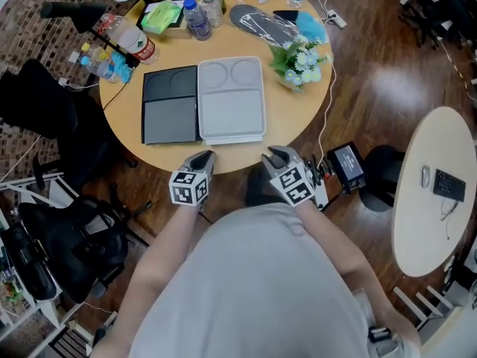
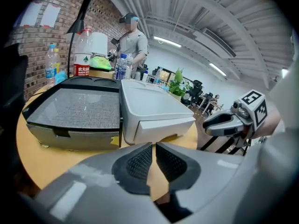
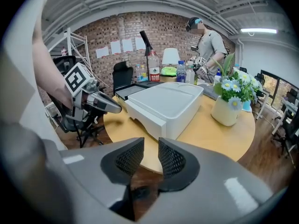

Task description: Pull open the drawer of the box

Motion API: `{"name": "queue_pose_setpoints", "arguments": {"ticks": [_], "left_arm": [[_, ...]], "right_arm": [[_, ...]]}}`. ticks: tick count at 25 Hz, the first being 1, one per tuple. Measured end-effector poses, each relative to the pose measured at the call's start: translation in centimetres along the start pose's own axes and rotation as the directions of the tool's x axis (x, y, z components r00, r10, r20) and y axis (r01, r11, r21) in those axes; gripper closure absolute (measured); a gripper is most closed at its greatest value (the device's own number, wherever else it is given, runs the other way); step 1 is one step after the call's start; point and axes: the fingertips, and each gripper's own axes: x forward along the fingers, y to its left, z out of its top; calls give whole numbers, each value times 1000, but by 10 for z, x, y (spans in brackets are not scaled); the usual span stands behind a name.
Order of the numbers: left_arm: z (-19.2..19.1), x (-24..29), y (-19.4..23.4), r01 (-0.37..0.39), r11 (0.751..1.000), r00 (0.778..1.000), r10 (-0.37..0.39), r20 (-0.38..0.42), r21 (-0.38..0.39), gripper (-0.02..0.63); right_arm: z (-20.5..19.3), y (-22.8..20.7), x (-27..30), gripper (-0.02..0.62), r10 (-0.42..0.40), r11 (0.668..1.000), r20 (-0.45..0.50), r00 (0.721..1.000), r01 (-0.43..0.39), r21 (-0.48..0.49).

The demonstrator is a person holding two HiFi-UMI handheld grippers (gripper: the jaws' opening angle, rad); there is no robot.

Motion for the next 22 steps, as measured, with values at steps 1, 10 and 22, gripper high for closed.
{"name": "queue_pose_setpoints", "arguments": {"ticks": [1,10,22], "left_arm": [[0,2,2,-6,1000,1000,6,-9,-4,559],[-3,15,14,-53,999,996,54,-78,7,407],[4,31,15,-53,999,993,54,-105,12,376]], "right_arm": [[-1,-1,2,505,-2,1000,-6,1000,2,5],[-1,-11,21,485,-7,1000,-35,999,8,27],[3,-13,39,451,-4,999,-62,998,7,47]]}}
